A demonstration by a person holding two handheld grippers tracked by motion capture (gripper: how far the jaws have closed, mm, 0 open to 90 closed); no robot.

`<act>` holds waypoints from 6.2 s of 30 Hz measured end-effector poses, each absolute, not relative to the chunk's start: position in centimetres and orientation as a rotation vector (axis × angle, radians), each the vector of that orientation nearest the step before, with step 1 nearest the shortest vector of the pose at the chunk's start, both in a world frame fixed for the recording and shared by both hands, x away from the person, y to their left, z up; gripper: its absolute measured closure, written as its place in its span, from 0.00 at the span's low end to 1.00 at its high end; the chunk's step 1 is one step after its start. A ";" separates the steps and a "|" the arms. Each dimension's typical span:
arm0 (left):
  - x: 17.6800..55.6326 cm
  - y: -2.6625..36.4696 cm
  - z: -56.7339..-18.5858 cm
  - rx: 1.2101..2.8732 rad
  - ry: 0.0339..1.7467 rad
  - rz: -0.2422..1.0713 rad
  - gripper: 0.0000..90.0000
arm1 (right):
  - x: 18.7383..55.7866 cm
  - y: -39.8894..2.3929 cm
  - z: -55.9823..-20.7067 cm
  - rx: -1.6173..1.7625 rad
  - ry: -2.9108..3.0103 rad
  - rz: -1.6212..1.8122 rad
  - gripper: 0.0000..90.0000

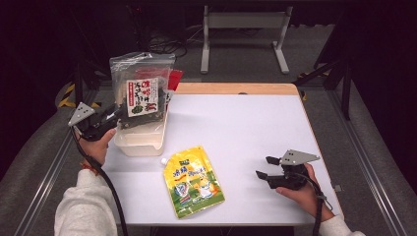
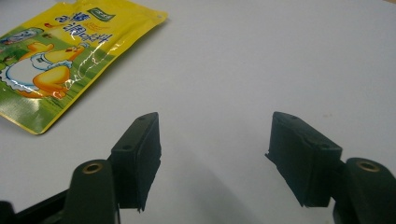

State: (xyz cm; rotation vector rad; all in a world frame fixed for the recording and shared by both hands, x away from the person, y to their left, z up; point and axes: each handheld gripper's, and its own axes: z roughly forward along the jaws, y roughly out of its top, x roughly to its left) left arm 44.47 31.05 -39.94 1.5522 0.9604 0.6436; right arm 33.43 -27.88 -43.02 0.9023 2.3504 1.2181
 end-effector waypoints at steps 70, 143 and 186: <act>45.5 28.8 -39.6 1.762 1.012 0.705 0.43 | 33.9 -27.3 -44.1 0.930 2.441 1.198 0.35; 36.9 26.4 -38.0 1.712 0.915 0.791 0.38 | 34.2 -27.5 -44.3 0.930 2.411 1.227 0.40; 33.3 20.2 -45.9 2.072 0.907 0.103 0.18 | 32.1 -20.9 -43.9 0.595 2.596 1.306 1.00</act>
